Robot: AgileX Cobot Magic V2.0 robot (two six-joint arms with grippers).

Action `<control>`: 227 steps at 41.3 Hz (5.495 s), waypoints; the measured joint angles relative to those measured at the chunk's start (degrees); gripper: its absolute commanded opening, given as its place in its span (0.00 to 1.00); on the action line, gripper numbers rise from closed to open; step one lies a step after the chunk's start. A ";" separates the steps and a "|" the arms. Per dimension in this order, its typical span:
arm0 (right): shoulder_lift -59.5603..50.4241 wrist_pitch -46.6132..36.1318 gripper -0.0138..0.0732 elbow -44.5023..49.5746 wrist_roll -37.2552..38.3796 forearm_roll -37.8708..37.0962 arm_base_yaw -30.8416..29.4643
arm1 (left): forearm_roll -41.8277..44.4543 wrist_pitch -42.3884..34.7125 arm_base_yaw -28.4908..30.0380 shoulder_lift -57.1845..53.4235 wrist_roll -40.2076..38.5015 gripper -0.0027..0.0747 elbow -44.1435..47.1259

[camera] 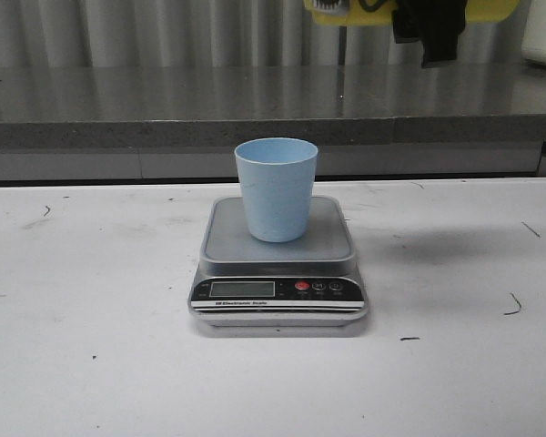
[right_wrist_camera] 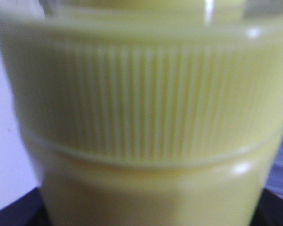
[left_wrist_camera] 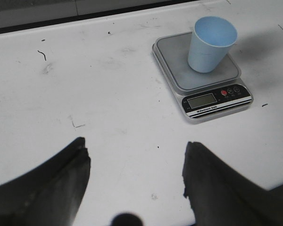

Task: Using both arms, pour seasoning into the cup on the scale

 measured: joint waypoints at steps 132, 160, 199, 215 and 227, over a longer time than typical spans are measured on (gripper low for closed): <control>7.38 -90.86 0.83 46.04 4.74 60.25 -37.46 | 0.00 0.00 0.00 0.00 0.00 0.59 0.00; -39.02 -18.47 0.78 39.11 44.84 33.75 -21.57 | 0.00 0.00 0.00 0.00 0.00 0.59 0.00; -58.09 22.47 0.78 23.47 11.61 68.34 -4.53 | 0.00 0.00 0.00 0.00 0.00 0.59 0.00; -58.90 22.81 0.11 23.37 11.61 68.34 -4.53 | 0.00 -0.22 0.00 0.00 0.00 0.27 0.00; -58.90 22.84 0.08 23.37 11.57 68.34 -4.53 | 0.00 -0.22 0.00 0.00 0.00 0.01 0.00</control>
